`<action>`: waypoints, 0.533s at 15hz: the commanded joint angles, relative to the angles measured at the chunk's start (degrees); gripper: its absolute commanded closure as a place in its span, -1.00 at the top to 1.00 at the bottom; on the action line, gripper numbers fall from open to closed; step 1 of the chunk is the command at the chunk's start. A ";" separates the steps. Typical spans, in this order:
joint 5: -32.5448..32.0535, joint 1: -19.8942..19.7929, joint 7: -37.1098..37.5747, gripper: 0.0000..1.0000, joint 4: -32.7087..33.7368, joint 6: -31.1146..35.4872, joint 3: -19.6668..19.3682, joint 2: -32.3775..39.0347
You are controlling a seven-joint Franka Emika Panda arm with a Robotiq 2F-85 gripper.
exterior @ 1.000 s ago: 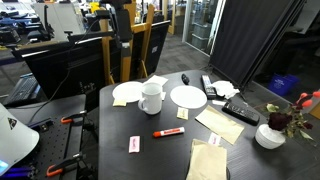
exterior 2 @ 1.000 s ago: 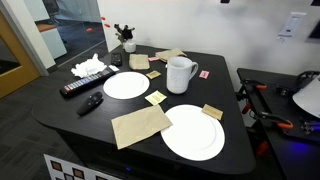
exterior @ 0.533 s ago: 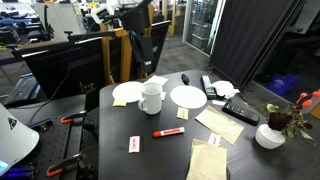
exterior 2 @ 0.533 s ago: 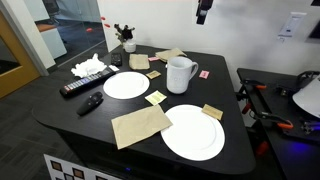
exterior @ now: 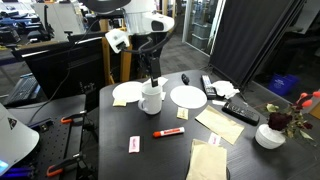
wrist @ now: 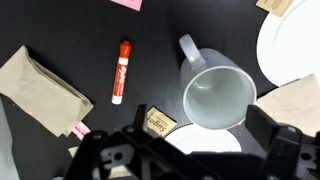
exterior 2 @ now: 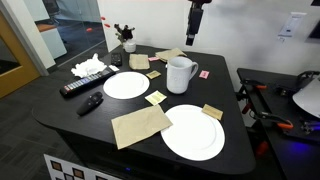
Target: Move the cup to the right
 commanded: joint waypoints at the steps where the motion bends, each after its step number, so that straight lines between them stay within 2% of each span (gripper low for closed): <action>1: 0.56 0.07 0.09 1.00 0.44 3.60 0.01 3.32; 8: 1.15 -0.19 -0.33 1.00 1.62 5.53 -0.20 8.19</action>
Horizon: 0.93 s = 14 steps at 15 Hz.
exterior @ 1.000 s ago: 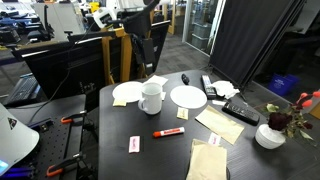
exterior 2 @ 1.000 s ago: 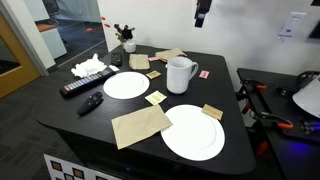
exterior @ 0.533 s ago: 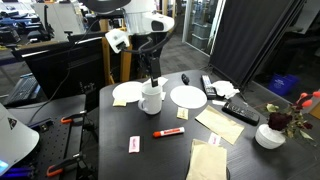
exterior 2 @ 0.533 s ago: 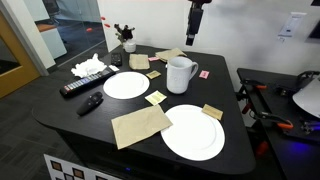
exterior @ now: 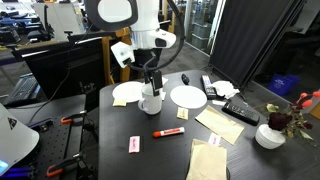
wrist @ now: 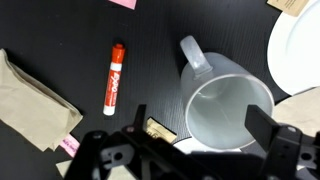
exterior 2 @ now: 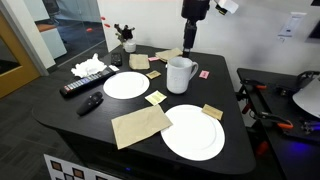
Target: Move the cup to the right
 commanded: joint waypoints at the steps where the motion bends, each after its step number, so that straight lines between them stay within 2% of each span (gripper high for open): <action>1: 1.20 -0.22 -0.38 1.00 1.50 1.01 -0.10 2.67; 10: 2.24 -0.56 -0.88 1.00 3.43 0.76 0.00 7.31; 14: 1.22 -0.23 0.00 1.00 2.94 -0.07 -0.08 6.97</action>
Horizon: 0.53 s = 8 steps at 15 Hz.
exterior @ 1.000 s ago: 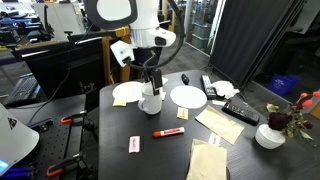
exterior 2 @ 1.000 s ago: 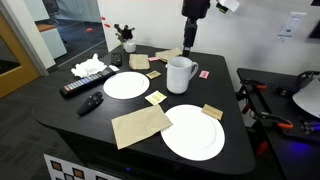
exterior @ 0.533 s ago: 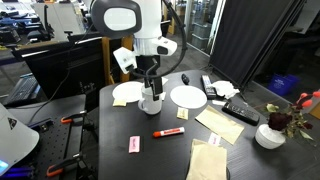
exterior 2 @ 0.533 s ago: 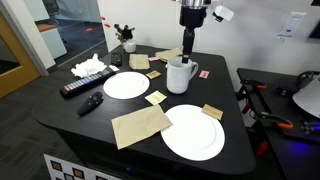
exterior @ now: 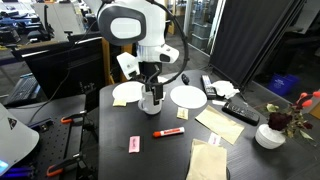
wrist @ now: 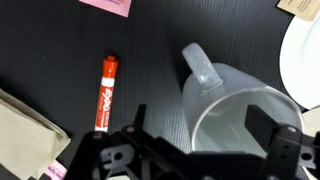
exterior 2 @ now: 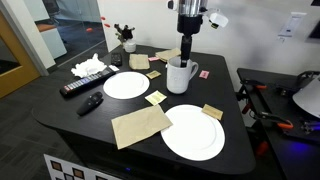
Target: Move the cup to the right
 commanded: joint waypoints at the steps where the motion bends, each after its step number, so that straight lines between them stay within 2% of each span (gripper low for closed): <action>1: 0.02 -0.02 0.00 1.00 0.20 -0.15 0.01 0.12; 8: -0.41 0.16 0.20 1.00 0.92 -0.78 0.02 0.31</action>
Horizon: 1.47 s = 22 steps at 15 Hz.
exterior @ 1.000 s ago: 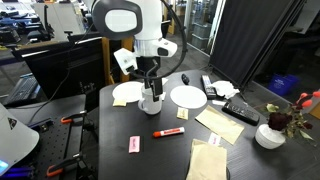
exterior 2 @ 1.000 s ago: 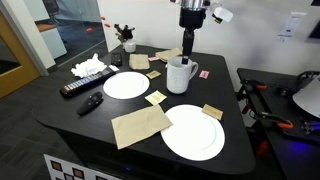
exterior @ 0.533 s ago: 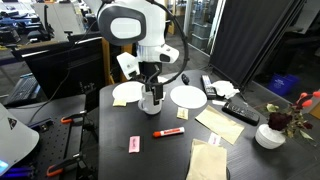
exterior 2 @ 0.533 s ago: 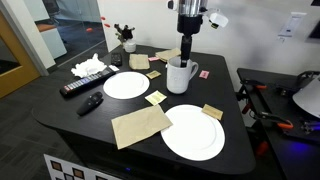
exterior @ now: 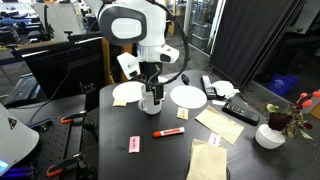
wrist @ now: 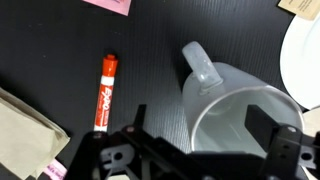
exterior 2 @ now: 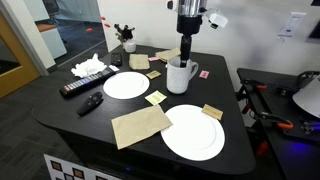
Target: Move the cup to the right
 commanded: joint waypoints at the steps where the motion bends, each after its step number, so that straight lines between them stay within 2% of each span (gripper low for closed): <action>1: -0.30 0.10 0.26 1.00 0.95 -0.94 0.01 0.41; 2: -0.34 0.12 0.29 1.00 1.24 -1.14 0.01 0.83; 3: -0.46 0.16 0.36 0.87 1.40 -1.24 -0.01 1.14; 4: -0.38 0.17 0.24 0.45 1.49 -1.16 0.05 1.43; 6: -0.43 0.29 0.22 0.34 1.52 -1.01 0.12 1.81; 7: -0.46 0.37 0.18 0.22 1.50 -0.95 0.17 1.94; 10: -0.34 0.42 0.07 -0.28 1.49 -0.87 0.30 2.29; 15: -0.64 0.63 0.36 -0.99 1.53 -1.14 0.42 2.52; 22: -0.52 0.69 2.10 -0.95 -0.19 -3.10 0.12 0.02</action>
